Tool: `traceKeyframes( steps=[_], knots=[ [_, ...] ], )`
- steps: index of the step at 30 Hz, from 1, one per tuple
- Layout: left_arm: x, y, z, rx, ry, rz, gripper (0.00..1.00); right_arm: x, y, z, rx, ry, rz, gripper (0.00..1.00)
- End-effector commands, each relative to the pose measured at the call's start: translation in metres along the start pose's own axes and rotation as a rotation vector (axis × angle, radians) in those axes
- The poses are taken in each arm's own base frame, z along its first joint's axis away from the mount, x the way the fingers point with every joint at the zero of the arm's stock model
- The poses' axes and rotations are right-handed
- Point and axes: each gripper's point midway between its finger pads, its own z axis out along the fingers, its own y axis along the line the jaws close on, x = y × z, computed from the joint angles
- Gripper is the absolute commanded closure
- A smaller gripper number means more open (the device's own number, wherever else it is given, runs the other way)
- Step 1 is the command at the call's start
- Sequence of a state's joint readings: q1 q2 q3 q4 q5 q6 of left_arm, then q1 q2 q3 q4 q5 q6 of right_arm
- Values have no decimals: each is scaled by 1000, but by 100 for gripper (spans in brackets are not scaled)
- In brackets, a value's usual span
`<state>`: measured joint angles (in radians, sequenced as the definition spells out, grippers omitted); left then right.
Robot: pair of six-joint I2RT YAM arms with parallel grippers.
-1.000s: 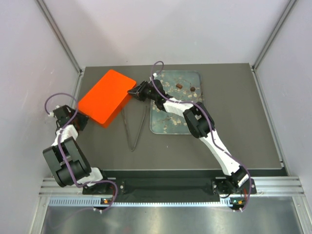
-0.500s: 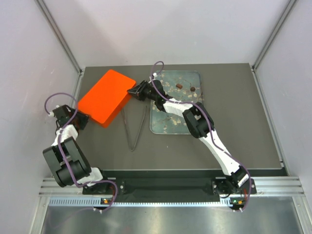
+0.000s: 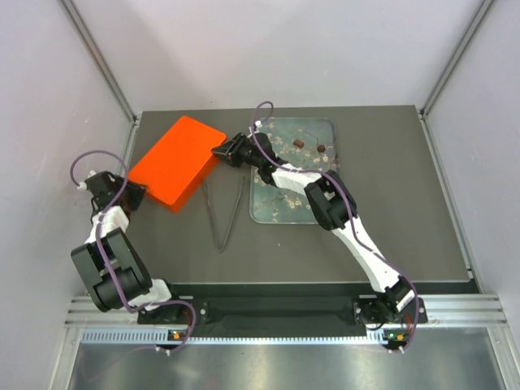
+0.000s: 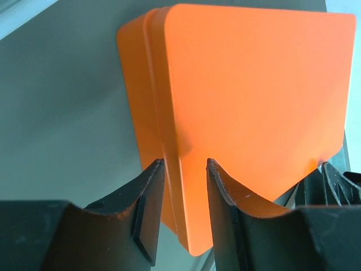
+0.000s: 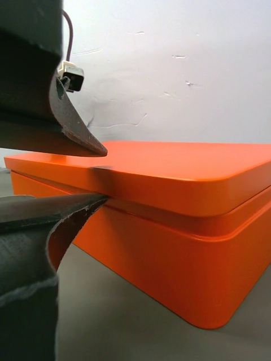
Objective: Pack the chocolate
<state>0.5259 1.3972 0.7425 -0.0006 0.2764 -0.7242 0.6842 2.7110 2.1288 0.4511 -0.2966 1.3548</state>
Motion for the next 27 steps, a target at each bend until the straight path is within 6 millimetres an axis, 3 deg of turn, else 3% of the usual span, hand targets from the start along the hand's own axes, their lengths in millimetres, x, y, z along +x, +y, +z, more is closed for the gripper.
traceKeyframes(
  steps=[1, 12, 27],
  knots=[
    [-21, -20, 0, 63, -55, 19, 59, -14, 44, 1, -111, -38, -49, 66],
    [-36, -19, -9, 4, -96, 49, 60, -17, 47, 6, -113, -43, -60, 70],
    [-55, -12, -12, -89, -139, 70, 55, -3, 25, 11, -83, -2, -75, 71]
  ],
)
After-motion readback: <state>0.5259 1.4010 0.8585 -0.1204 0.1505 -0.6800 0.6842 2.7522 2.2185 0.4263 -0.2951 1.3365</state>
